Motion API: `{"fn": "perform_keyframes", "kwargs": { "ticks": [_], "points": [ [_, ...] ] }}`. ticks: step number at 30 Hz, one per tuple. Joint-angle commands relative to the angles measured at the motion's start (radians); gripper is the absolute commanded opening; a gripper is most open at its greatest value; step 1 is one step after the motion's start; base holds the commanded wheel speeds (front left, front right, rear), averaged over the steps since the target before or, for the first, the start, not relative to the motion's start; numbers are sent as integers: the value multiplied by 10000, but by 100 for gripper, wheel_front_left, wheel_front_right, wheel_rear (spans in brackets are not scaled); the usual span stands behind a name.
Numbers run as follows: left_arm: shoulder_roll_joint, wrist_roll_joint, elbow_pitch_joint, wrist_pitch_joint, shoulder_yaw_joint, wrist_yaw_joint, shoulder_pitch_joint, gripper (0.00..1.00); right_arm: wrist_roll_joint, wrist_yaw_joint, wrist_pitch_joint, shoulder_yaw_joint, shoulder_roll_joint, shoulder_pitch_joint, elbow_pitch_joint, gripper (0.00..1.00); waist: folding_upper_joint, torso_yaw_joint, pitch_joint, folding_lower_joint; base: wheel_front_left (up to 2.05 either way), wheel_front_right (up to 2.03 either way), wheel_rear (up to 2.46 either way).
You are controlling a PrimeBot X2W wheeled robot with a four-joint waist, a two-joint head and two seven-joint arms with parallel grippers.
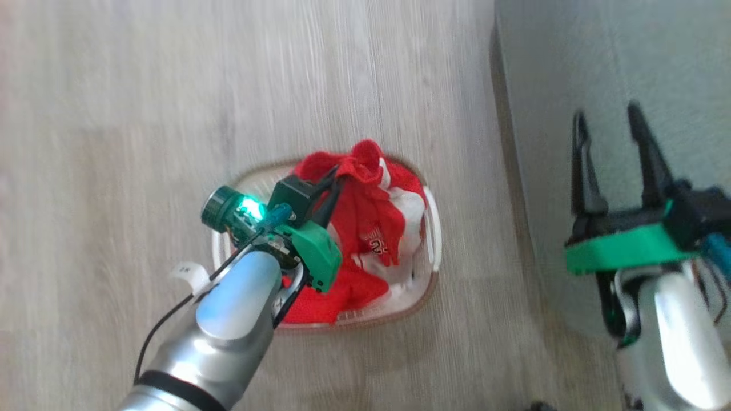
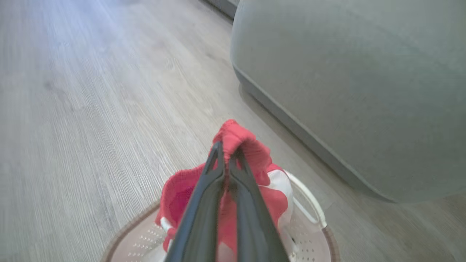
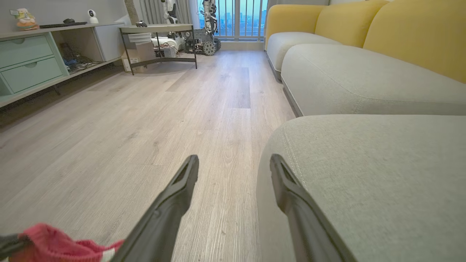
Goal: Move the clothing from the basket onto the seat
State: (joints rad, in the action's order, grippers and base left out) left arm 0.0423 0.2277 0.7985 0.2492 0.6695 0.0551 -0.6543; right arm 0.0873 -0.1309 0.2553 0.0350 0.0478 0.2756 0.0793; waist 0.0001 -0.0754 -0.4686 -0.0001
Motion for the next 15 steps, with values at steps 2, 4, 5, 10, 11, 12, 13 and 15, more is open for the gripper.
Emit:
{"fn": "perform_keyframes", "kwargs": {
  "ticks": [2, 4, 5, 10, 11, 12, 13, 15],
  "points": [
    [86, 168, -711, 126, -180, 140, 103, 0, -75, 2, 65, -77, 24, -656, -68, 100, -1, 385, 2160, 1, 0, 0, 0],
    [84, 219, -958, 126, -166, 208, 201, 0, -73, 2, 65, -64, 24, -1013, 74, 100, -1, 411, 2780, 1, 0, 0, 0],
    [84, 239, -1034, 126, -150, 241, 249, 0, -75, 2, 65, -68, 24, -1185, 139, 100, -1, 421, 3087, 1, 0, 0, 0],
    [82, 378, -1135, 126, -78, 400, 322, 0, -58, 2, 65, -175, 24, -1890, 376, 100, -1, 445, 4408, 1, 0, 0, 0],
    [82, 421, -1138, 126, -84, 420, 302, 0, -46, 2, 65, -224, 24, -2006, 411, 100, -1, 448, 4608, 1, 0, 0, 0],
    [82, 466, -1157, 126, -106, 434, 247, 0, -32, 2, 65, -272, 24, -2089, 424, 100, -1, 454, 4757, 1, 0, 0, 0],
    [82, 512, -1171, 125, -126, 447, 175, 0, -14, 2, 65, -321, 24, -2150, 431, 100, -1, 465, 4887, 1, 0, 0, 0],
    [82, 598, -1191, 117, -151, 473, 4, 0, 14, 2, 65, -407, 24, -2245, 455, 100, -1, 511, 5132, 1, 0, 0, 0]
  ]
}}
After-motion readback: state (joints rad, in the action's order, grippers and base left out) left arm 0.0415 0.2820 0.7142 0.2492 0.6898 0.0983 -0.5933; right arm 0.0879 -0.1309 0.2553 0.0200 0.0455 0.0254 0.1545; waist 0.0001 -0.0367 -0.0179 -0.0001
